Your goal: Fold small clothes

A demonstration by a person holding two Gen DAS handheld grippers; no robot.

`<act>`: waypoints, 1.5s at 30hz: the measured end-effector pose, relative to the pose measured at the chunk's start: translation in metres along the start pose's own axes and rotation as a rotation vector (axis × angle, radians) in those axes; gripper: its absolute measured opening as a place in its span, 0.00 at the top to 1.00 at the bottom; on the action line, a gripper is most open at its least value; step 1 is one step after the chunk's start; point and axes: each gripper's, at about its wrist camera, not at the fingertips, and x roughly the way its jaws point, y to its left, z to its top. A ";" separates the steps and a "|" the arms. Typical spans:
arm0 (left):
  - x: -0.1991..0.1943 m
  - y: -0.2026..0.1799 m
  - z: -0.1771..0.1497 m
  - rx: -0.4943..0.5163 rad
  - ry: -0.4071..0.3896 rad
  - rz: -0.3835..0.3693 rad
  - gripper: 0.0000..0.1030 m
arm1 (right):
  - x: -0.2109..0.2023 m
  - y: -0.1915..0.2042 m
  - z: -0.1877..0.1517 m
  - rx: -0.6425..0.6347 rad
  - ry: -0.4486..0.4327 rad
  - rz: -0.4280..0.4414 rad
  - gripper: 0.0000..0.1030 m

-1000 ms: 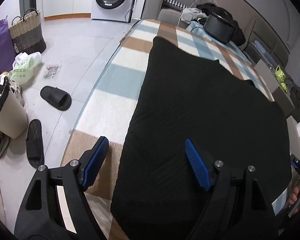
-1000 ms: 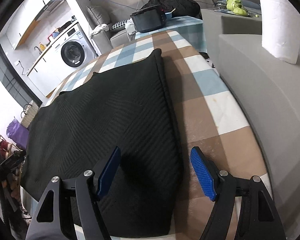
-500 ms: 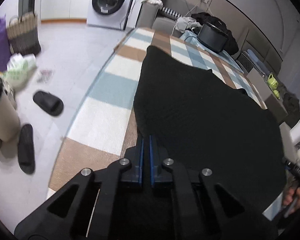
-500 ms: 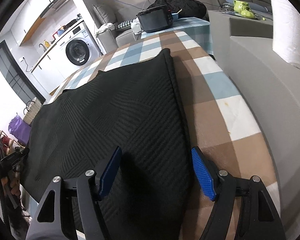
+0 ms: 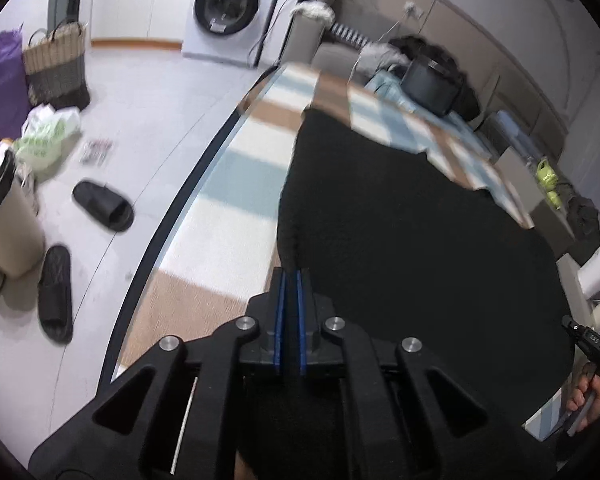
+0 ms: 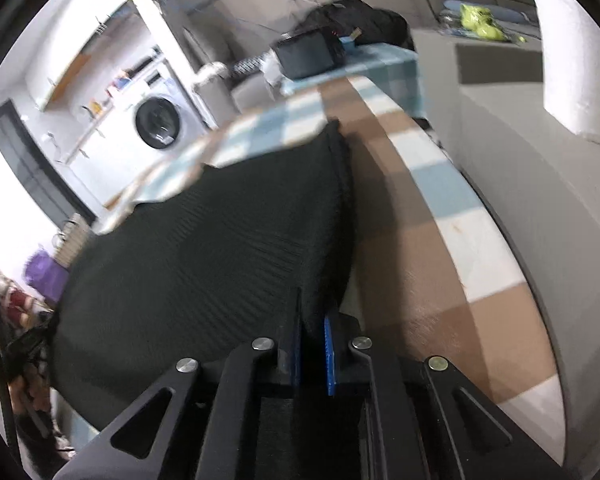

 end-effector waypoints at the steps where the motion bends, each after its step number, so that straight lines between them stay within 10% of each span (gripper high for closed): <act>1: 0.000 0.001 -0.001 -0.002 0.007 -0.010 0.99 | -0.003 -0.001 -0.001 0.004 -0.006 -0.009 0.76; 9: -0.029 -0.010 -0.015 0.031 -0.038 -0.013 0.50 | -0.037 0.020 -0.007 -0.037 -0.097 0.003 0.57; 29: -0.035 -0.098 -0.074 0.291 0.025 -0.103 0.38 | 0.018 0.149 -0.058 -0.335 0.032 0.194 0.56; 31: -0.033 -0.105 -0.080 0.323 0.022 -0.105 0.38 | 0.023 0.148 -0.060 -0.325 0.059 0.230 0.70; 41: -0.027 -0.118 -0.105 0.415 0.064 -0.117 0.38 | -0.011 0.070 -0.061 -0.328 0.017 -0.032 0.70; 45: -0.028 -0.116 -0.105 0.407 0.077 -0.138 0.37 | -0.024 0.053 -0.063 -0.356 0.050 0.001 0.70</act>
